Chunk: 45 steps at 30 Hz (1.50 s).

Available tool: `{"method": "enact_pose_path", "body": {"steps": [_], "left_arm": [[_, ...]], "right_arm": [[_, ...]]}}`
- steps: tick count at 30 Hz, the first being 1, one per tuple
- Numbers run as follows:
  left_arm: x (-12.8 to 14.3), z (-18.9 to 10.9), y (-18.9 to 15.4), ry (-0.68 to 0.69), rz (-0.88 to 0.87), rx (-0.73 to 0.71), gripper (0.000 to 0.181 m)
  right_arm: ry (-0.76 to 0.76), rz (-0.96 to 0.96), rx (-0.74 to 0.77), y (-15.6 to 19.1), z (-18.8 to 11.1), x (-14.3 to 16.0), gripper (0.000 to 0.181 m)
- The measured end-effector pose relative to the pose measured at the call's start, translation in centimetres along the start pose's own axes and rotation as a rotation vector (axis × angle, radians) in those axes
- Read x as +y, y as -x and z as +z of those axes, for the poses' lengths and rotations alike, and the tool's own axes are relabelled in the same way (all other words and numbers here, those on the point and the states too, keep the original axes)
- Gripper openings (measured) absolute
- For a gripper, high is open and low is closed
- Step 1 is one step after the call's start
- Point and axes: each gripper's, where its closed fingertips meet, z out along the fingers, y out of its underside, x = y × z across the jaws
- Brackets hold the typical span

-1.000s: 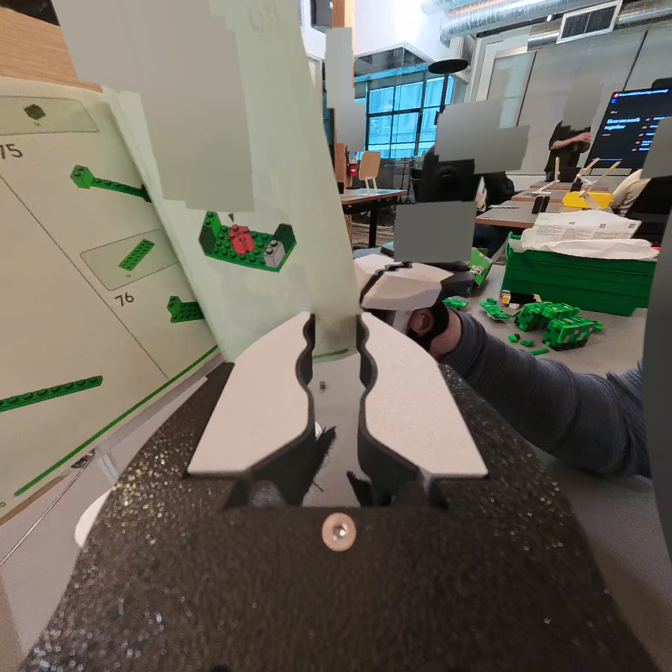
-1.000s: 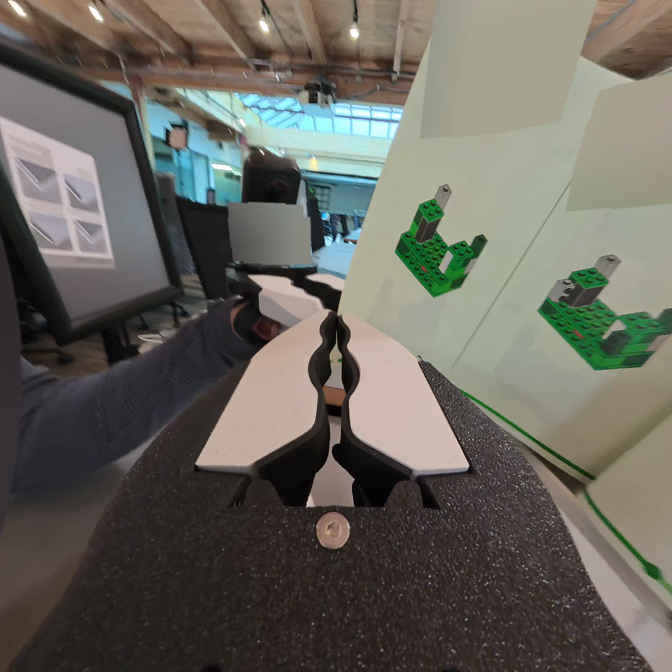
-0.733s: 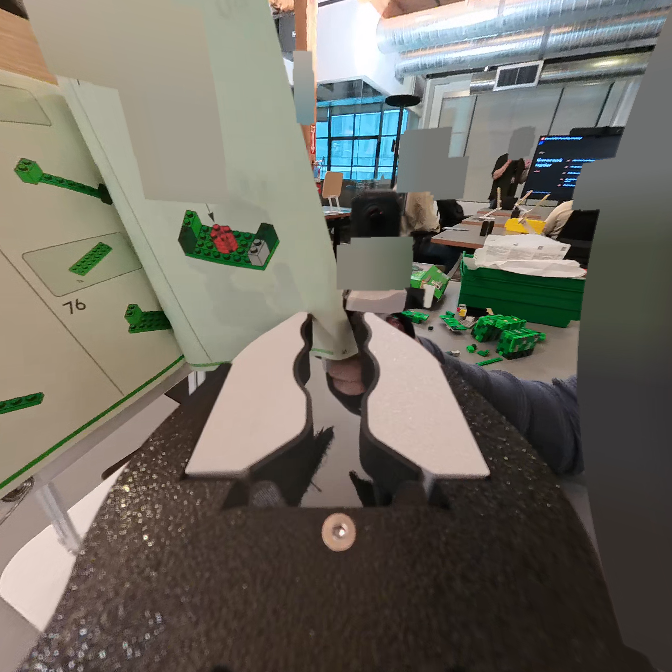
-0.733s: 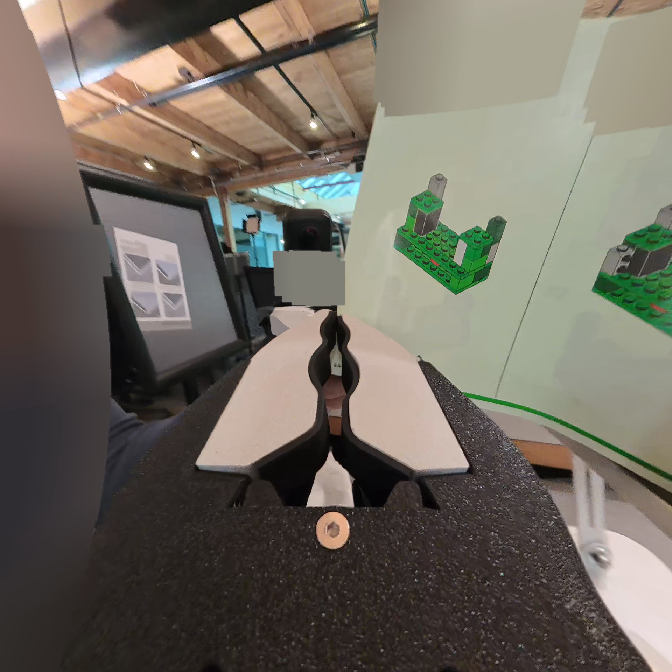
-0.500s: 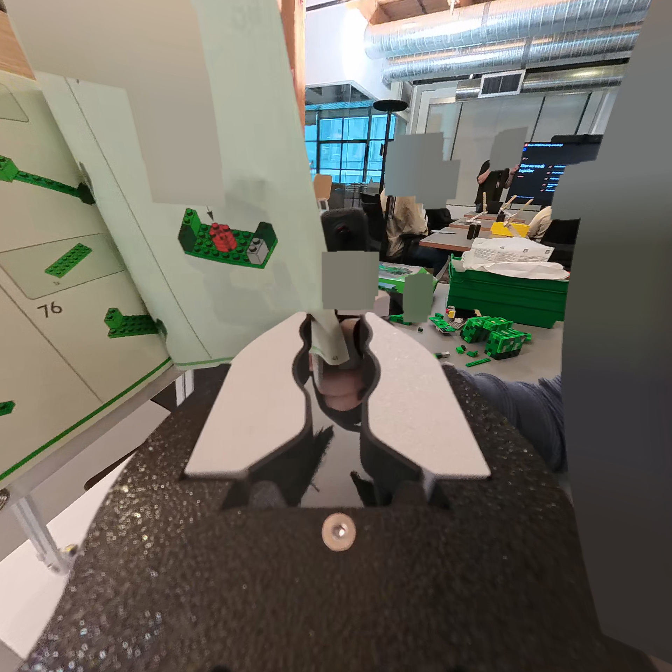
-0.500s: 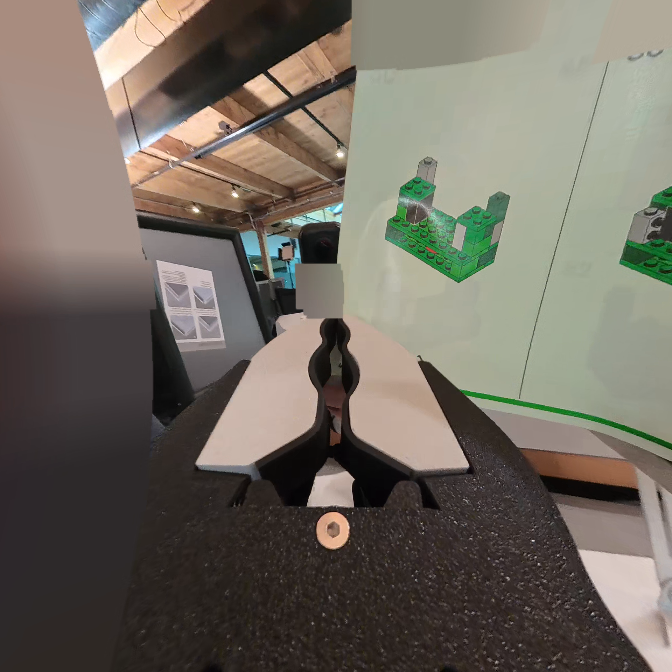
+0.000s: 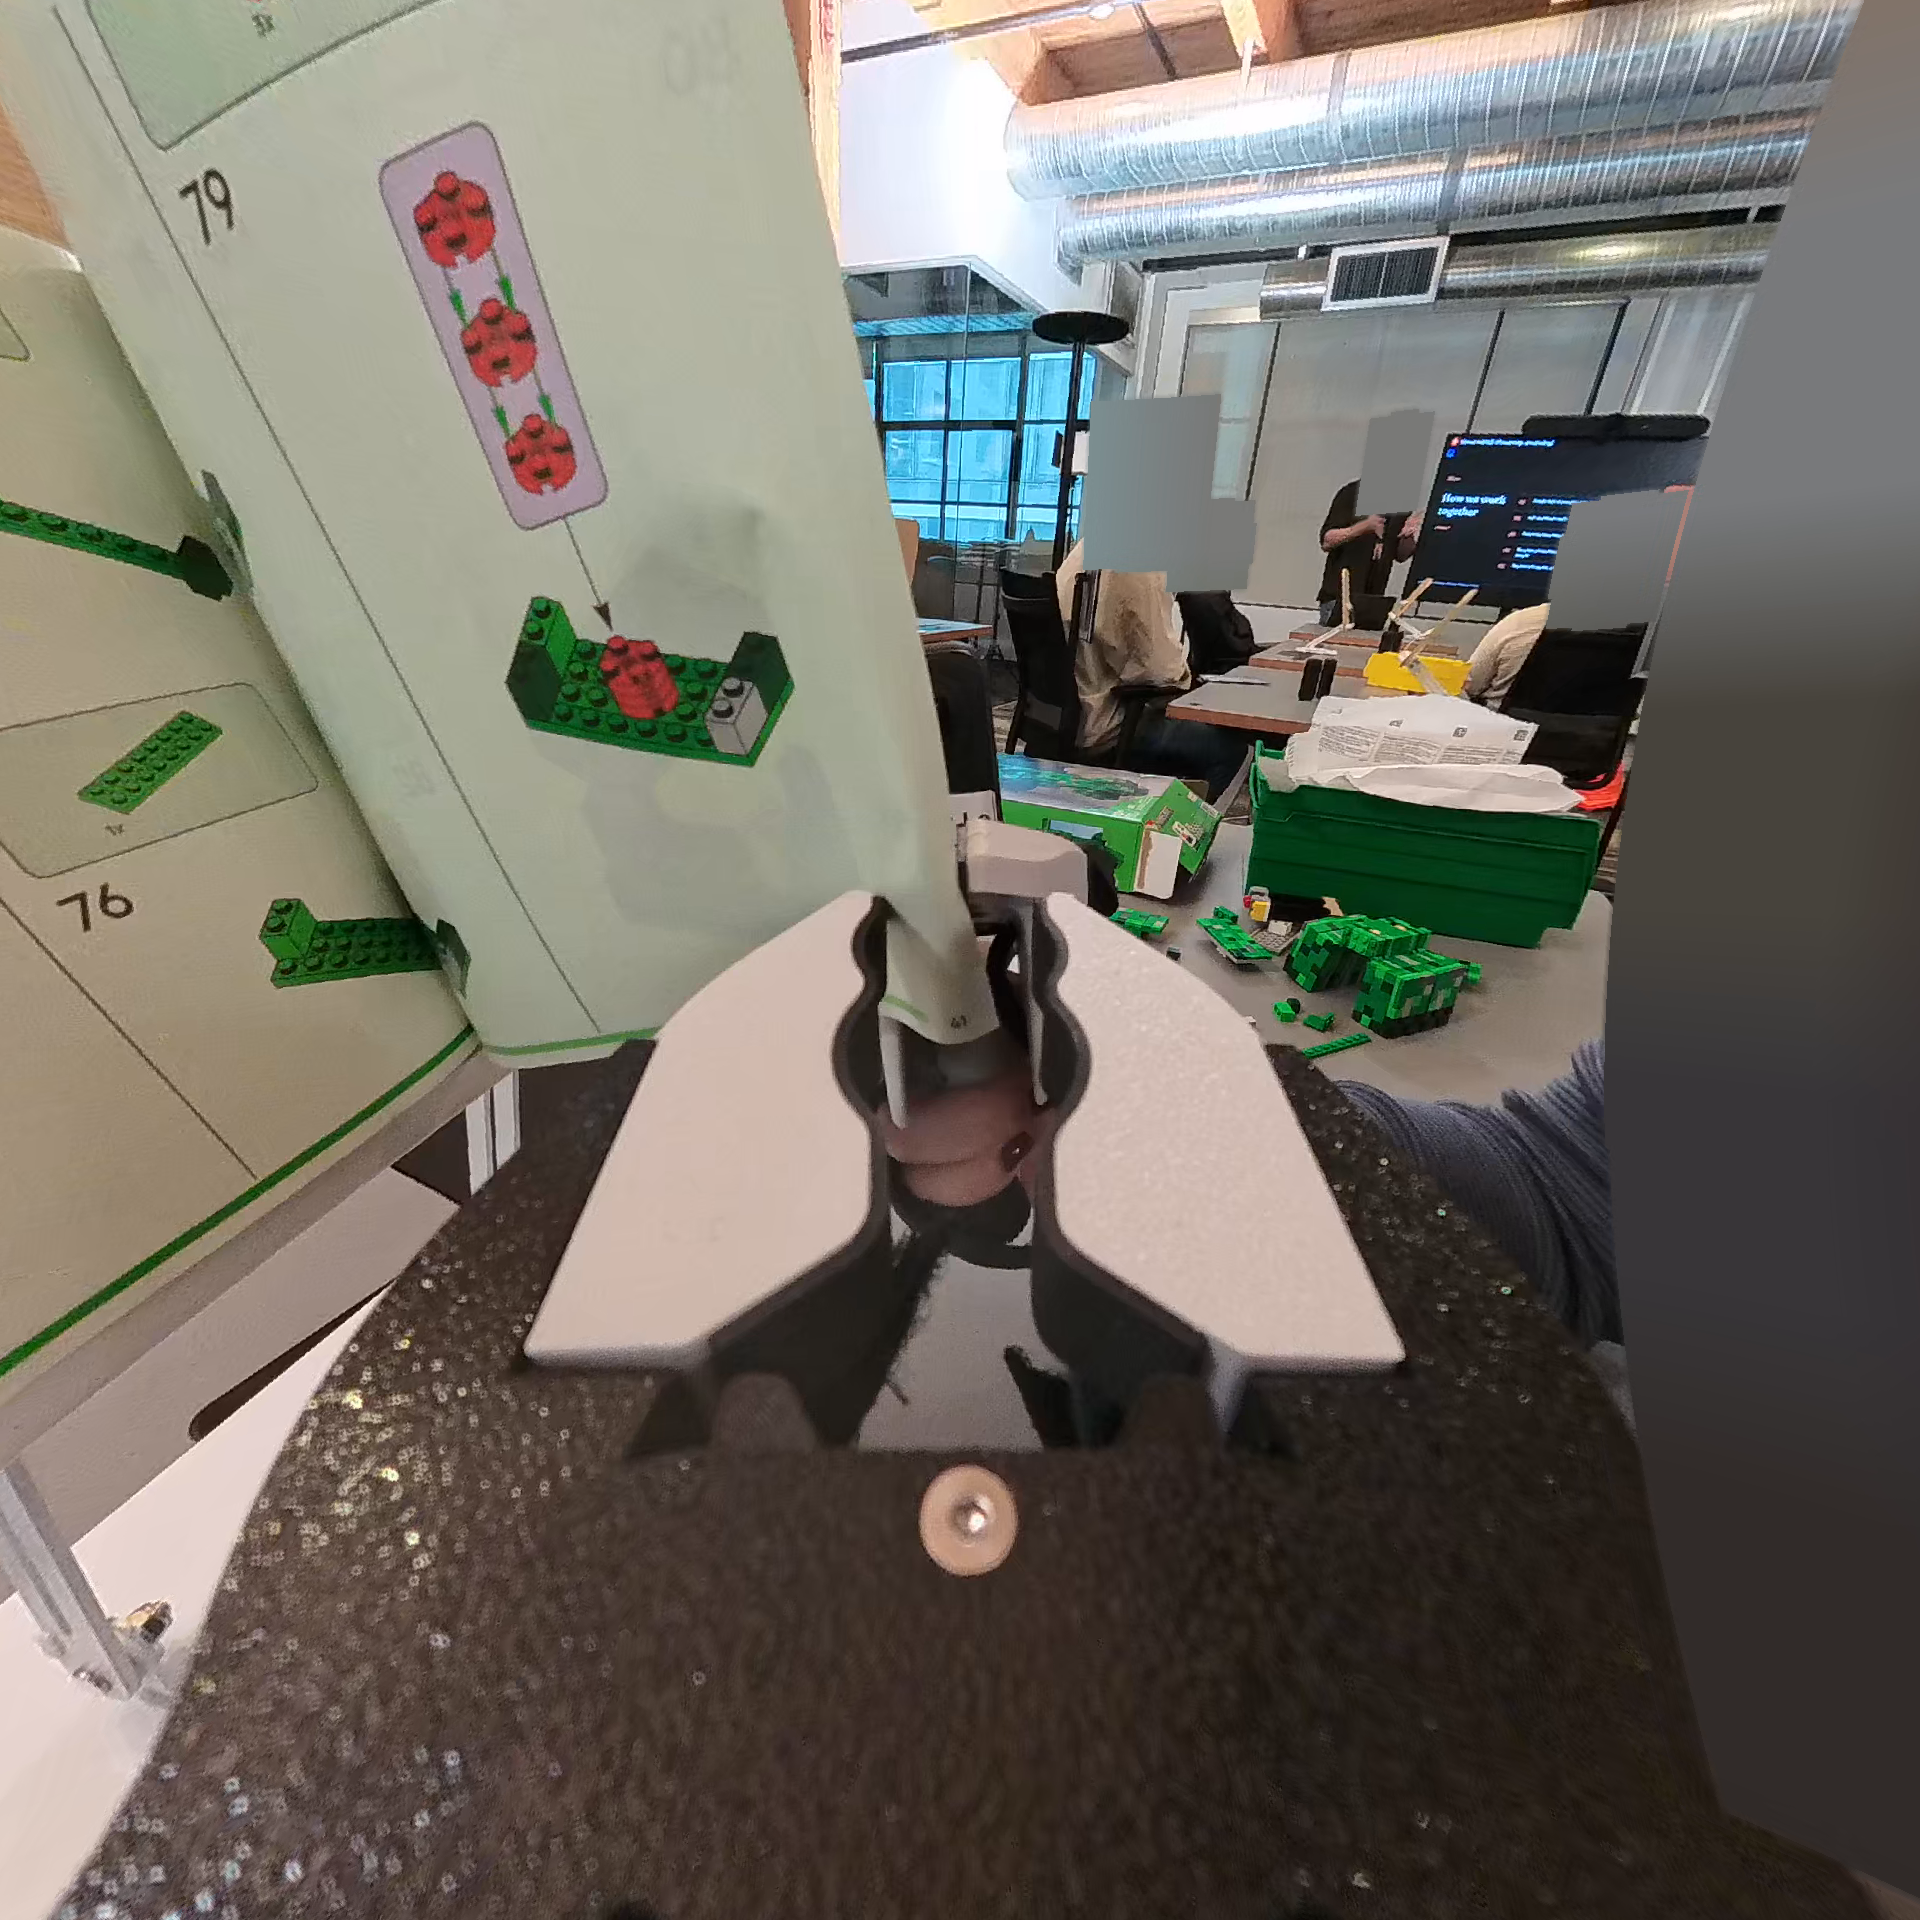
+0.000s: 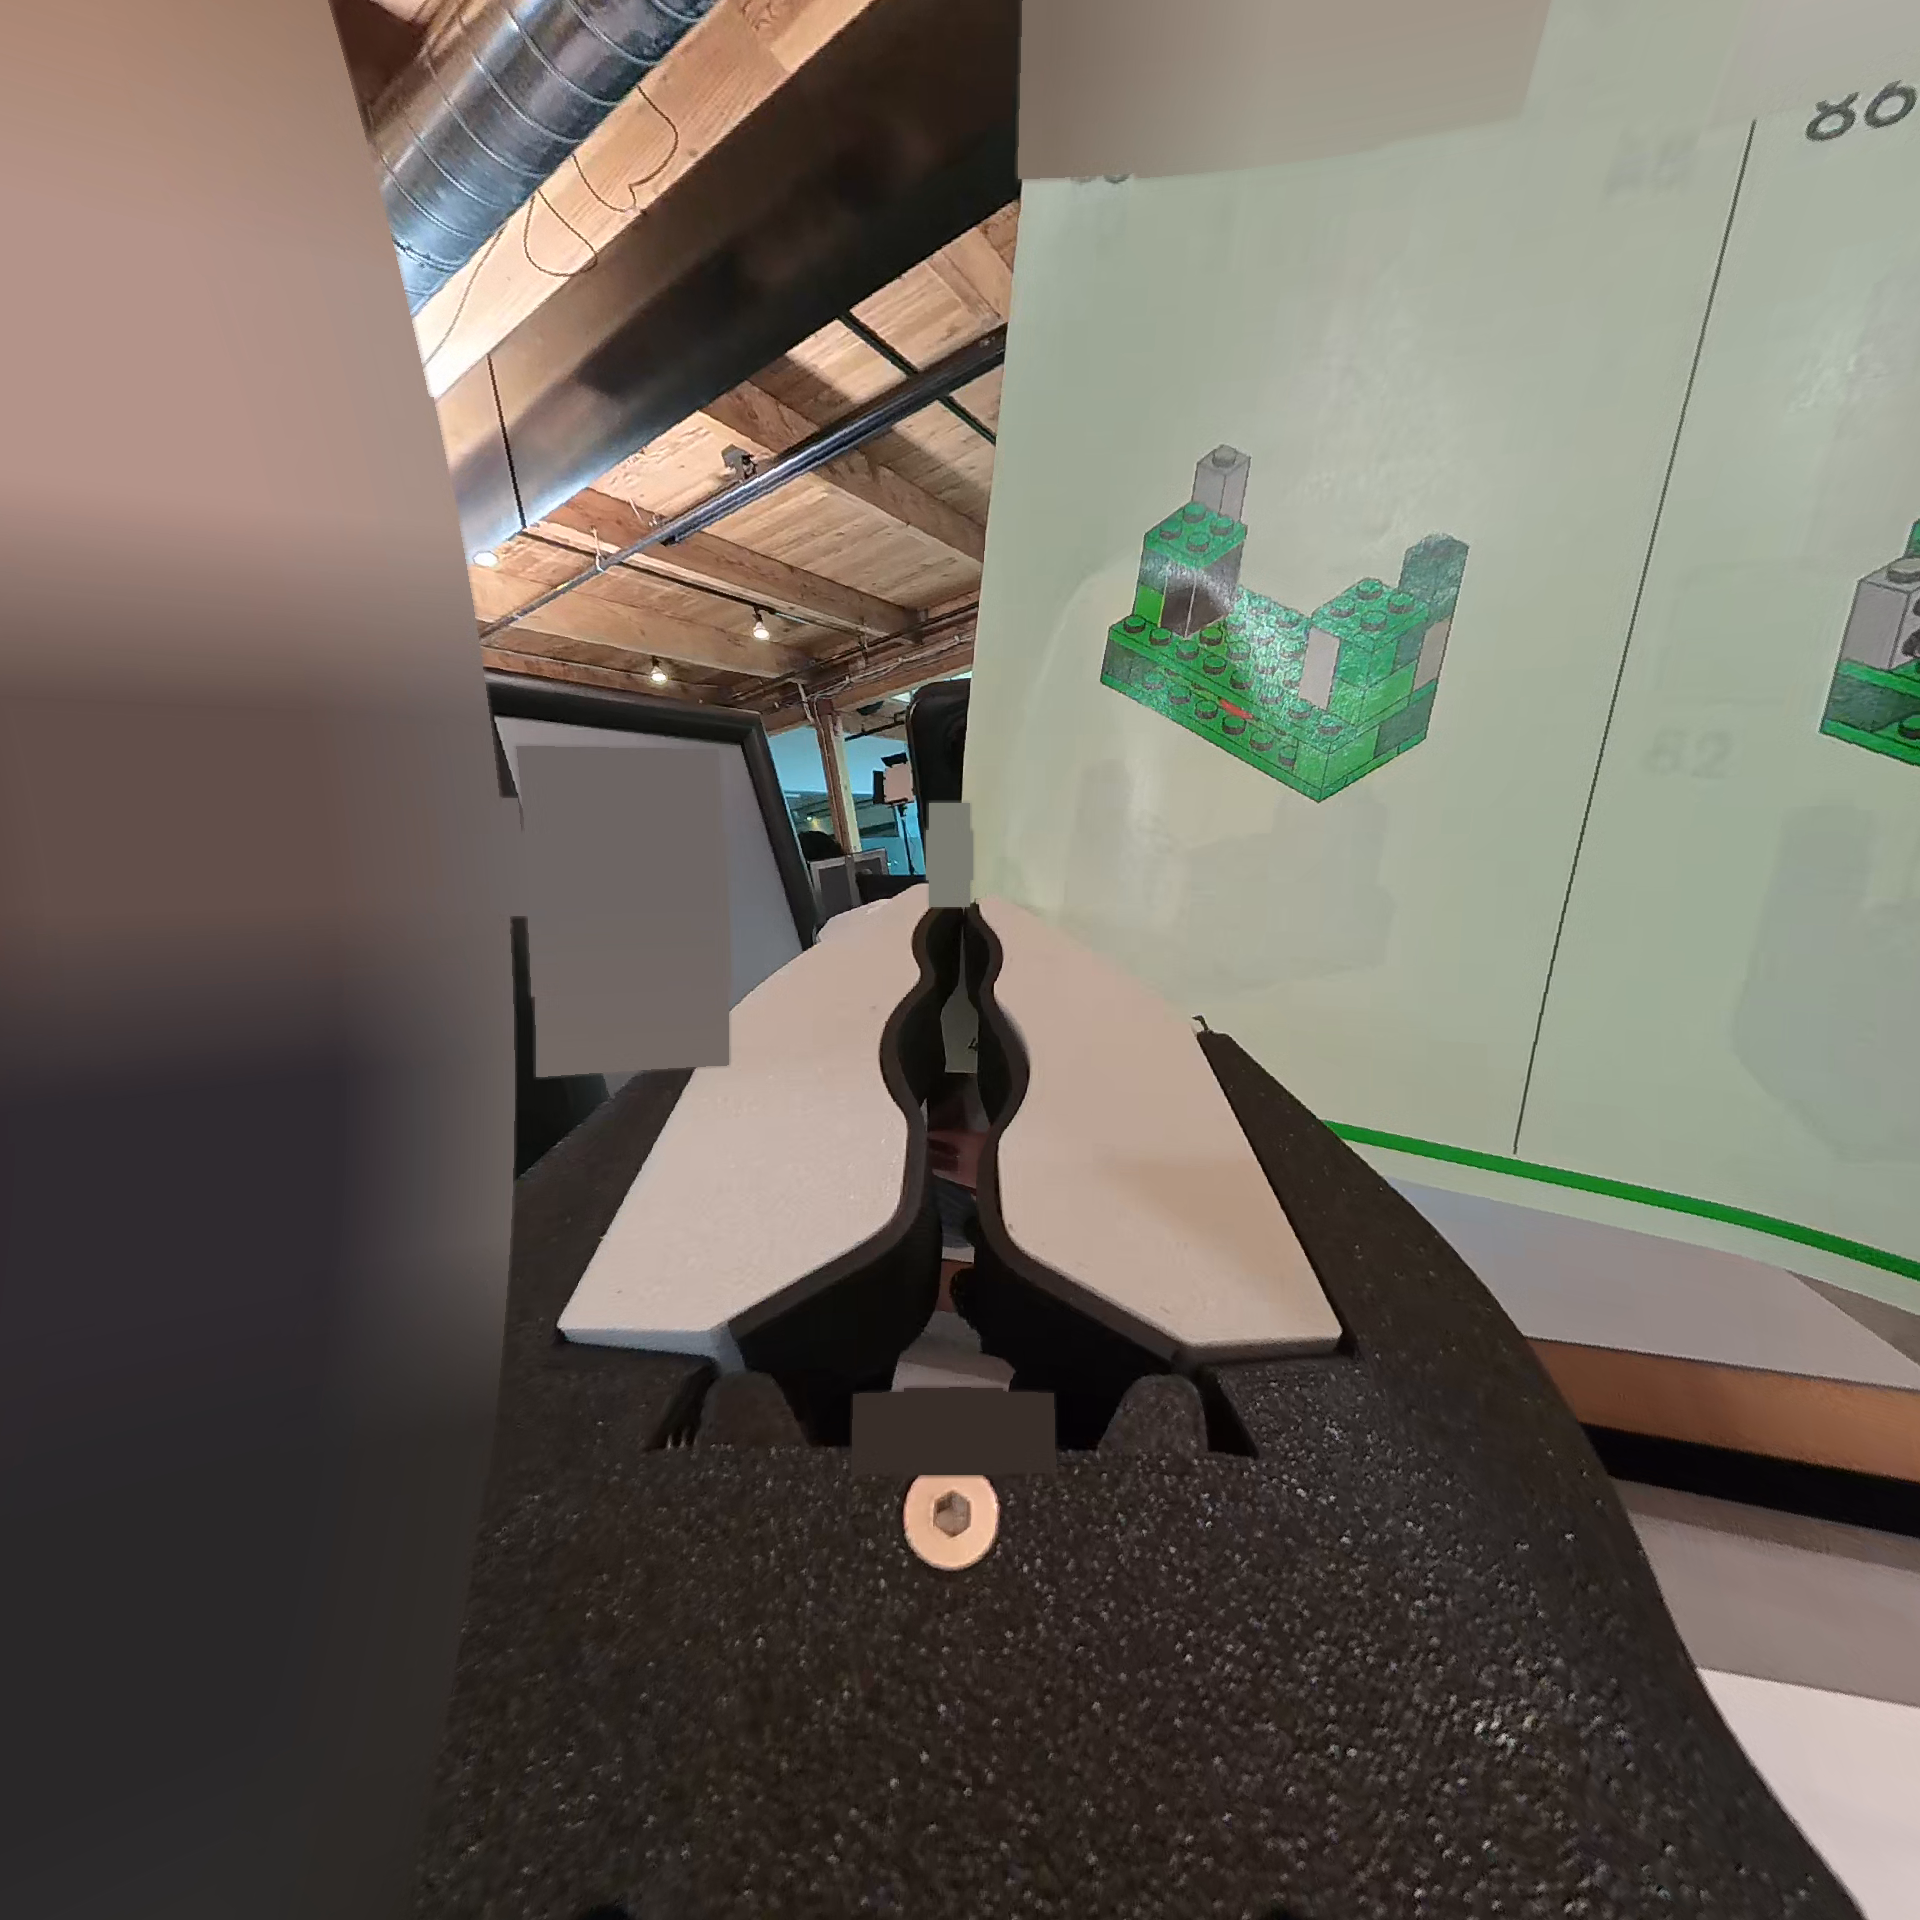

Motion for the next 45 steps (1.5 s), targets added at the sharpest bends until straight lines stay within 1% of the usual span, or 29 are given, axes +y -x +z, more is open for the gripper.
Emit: {"method": "enact_pose_path", "body": {"steps": [45], "left_arm": [[-0.14, 0.03, -0.24, -0.004, -0.001, 0.01, 0.024]], "right_arm": [[-0.034, 0.012, -0.044, 0.46, 0.03, -0.15, 0.0]]}}
